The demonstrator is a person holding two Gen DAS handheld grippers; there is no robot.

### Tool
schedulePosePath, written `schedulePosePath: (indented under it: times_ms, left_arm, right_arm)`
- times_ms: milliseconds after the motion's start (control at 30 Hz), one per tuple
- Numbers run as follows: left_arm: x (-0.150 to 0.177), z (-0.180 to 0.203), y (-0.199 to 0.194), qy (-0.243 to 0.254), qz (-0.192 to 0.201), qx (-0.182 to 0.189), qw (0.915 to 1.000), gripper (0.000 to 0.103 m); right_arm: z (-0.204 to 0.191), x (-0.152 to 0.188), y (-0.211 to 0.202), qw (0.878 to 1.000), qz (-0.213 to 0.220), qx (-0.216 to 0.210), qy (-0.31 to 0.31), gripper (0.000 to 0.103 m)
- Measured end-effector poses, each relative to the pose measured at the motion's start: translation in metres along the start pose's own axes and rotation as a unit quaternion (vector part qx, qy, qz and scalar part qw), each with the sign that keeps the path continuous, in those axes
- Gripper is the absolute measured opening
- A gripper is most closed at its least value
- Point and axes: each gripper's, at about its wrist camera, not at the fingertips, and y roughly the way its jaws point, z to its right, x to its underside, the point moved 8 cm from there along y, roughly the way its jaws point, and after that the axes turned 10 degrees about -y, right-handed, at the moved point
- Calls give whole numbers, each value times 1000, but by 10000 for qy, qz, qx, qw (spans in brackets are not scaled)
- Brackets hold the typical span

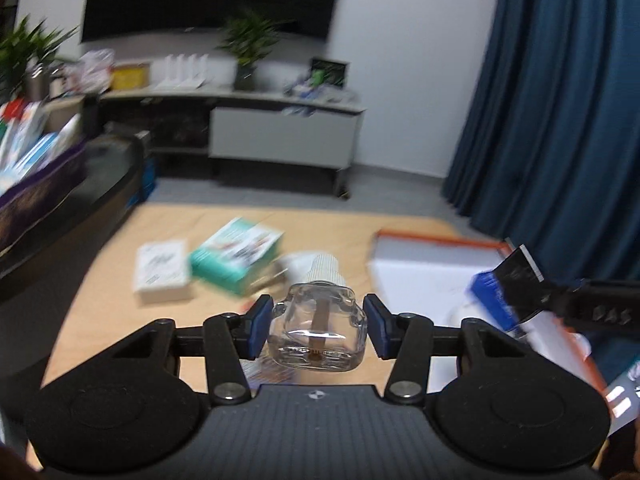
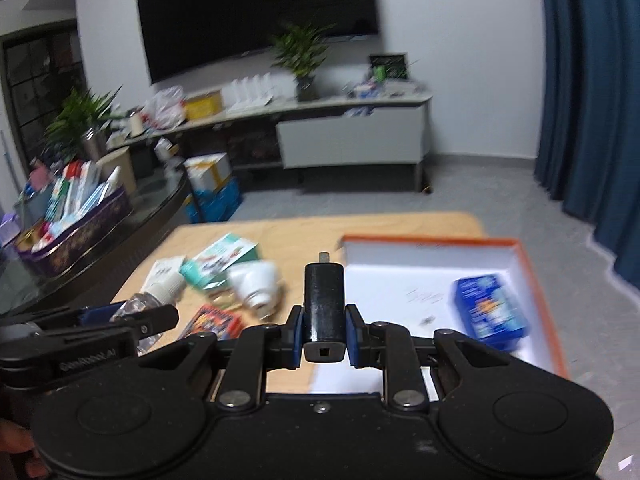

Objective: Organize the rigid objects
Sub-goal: 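Lift the glass bottle and black plug and carry both over the orange box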

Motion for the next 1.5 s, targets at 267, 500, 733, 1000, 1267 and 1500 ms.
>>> schedulePosePath:
  times_ms: [267, 500, 733, 1000, 1267, 1500]
  left_arm:
    - [-15, 96, 14, 129, 33, 728, 9973, 50]
    - [-13, 130, 26, 196, -24, 782, 9967, 50]
    - [-5, 127, 31, 260, -141, 631, 9976, 50]
    - [-5, 121, 30, 143, -175, 493, 9985, 50]
    - [-4, 122, 28, 141, -223, 487, 9985, 50]
    - [1, 122, 31, 165, -290, 464, 9984, 50]
  right_arm:
    - [66, -8, -41, 9971, 314, 664, 203, 26]
    - [94, -5, -52, 9947, 385, 898, 320, 26]
    - [101, 2, -46, 9949, 337, 850, 437, 26]
    - [101, 0, -39, 9956, 274, 795, 405, 26]
    - [100, 2, -34, 9961, 219, 784, 343, 26]
    - [100, 7, -35, 9964, 161, 773, 297, 26]
